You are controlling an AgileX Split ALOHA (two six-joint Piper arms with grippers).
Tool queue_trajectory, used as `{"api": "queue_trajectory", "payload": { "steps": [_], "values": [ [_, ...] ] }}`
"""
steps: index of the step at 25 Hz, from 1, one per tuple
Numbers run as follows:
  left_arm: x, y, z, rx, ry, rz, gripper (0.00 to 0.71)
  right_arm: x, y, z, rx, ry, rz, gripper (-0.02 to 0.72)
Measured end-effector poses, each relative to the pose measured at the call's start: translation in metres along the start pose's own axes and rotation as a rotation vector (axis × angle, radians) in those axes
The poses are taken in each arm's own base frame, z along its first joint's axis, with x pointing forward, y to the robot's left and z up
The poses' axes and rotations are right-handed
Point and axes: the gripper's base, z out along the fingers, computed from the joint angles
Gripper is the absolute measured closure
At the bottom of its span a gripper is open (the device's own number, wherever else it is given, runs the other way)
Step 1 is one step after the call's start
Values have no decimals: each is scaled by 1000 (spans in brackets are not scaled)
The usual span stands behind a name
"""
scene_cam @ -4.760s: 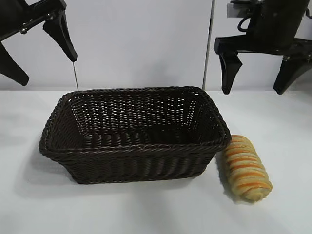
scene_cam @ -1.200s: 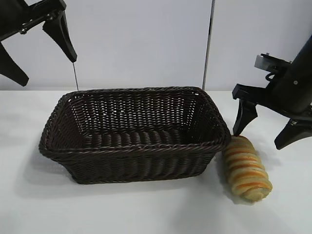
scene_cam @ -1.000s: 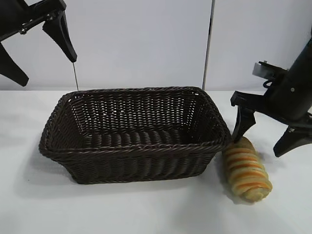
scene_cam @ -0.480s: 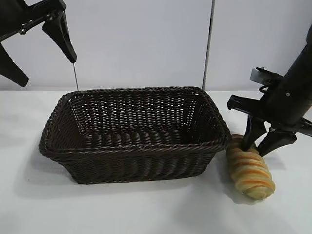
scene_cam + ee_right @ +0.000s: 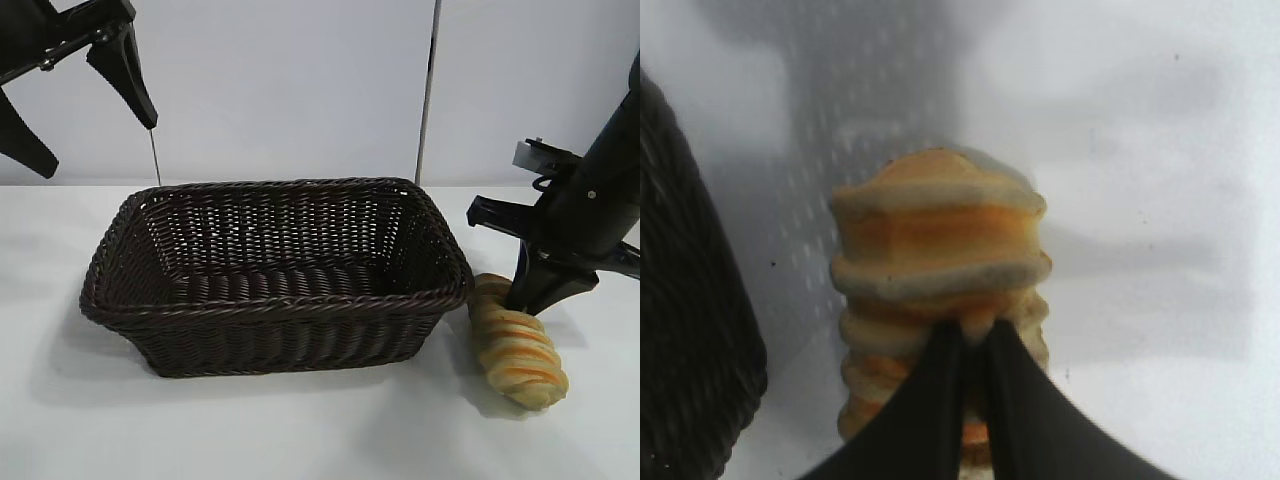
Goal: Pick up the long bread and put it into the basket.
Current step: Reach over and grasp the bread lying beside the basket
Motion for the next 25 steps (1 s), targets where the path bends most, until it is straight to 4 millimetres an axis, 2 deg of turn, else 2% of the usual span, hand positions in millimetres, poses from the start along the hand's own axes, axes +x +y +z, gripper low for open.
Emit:
{"api": "queue_trajectory", "payload": {
  "steps": [2, 3, 5, 8, 10, 13, 25],
  "values": [
    [0, 0, 0, 0, 1, 0, 41, 0, 0, 0, -2, 4, 3, 644],
    [0, 0, 0, 0, 1, 0, 41, 1, 0, 0, -2, 7, 3, 610],
    [0, 0, 0, 0, 1, 0, 41, 1, 0, 0, -2, 9, 3, 507],
    [0, 0, 0, 0, 1, 0, 41, 2, 0, 1, 0, 20, -7, 309],
    [0, 0, 0, 0, 1, 0, 41, 2, 0, 1, 0, 21, -13, 262],
    [0, 0, 0, 0, 1, 0, 41, 1, 0, 1, 1, 15, -20, 238],
    [0, 0, 0, 0, 1, 0, 41, -1, 0, 1, -6, -7, -14, 237]
  ]
}}
